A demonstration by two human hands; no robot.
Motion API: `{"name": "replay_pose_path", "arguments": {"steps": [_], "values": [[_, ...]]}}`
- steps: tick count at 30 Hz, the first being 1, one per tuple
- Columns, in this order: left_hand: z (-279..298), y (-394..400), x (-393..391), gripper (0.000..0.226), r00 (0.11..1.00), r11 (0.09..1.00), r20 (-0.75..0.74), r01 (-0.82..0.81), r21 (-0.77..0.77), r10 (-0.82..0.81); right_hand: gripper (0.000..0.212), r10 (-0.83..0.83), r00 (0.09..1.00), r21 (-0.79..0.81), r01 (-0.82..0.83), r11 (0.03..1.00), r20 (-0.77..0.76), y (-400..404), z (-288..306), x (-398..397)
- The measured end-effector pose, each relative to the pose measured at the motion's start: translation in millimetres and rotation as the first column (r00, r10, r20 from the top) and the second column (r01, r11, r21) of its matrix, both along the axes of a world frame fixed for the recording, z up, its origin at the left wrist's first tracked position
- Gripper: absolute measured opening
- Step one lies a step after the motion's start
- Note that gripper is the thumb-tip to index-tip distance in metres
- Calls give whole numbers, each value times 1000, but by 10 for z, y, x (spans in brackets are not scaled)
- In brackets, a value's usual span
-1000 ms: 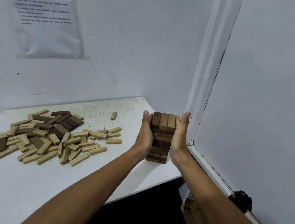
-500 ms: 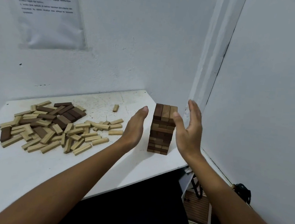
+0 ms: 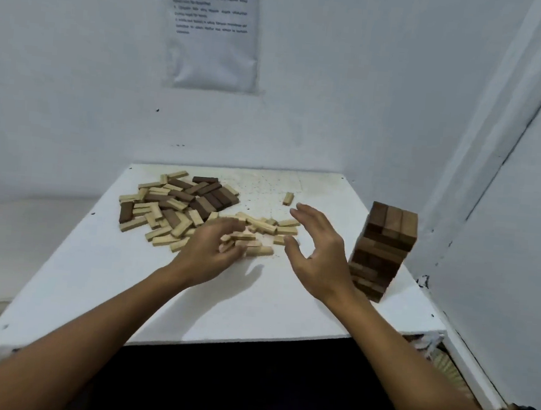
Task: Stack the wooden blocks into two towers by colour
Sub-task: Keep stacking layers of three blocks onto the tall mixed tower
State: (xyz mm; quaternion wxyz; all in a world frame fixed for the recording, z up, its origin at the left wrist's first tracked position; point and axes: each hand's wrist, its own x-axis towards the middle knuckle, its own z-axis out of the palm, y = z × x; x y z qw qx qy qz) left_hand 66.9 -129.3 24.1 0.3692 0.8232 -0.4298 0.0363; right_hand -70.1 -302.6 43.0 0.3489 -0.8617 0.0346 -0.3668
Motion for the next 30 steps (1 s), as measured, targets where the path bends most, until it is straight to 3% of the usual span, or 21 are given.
{"name": "replay_pose_path", "arguments": {"steps": [4, 7, 10, 15, 18, 21, 24, 30], "values": [[-153, 463, 196, 70, 988, 982, 47, -149, 113, 144, 50, 64, 933, -26, -78, 997, -355, 146, -224, 391], [-309, 703, 346, 85, 972, 932, 64, -234, 277, 225, 59, 74, 846, -127, -165, 978, -528, 291, -347, 618], [-398, 795, 360, 71, 966, 902, 24, -248, 354, 257, 62, 61, 780, -225, -253, 941, -623, 446, -442, 816], [-403, 830, 473, 76, 969, 934, 37, -246, 260, 245, 59, -59, 761, -383, -256, 887, -646, 510, -486, 1177], [-314, 808, 697, 73, 961, 948, 103, -272, 166, 257, 52, -81, 808, -331, -145, 932, -583, 456, -355, 1408], [-196, 662, 937, 63, 959, 956, 137, -266, 120, 249, 42, -23, 854, -161, -72, 984, -520, 310, -261, 1751], [-69, 388, 1163, 57, 964, 958, 148, -241, 153, 219, 41, 30, 848, -47, -64, 997, -529, 111, -252, 2141], [89, -136, 1452, 31, 965, 910, 135, -257, 326, 224, 43, 160, 790, -9, -205, 979, -591, -84, -322, 2597]]}}
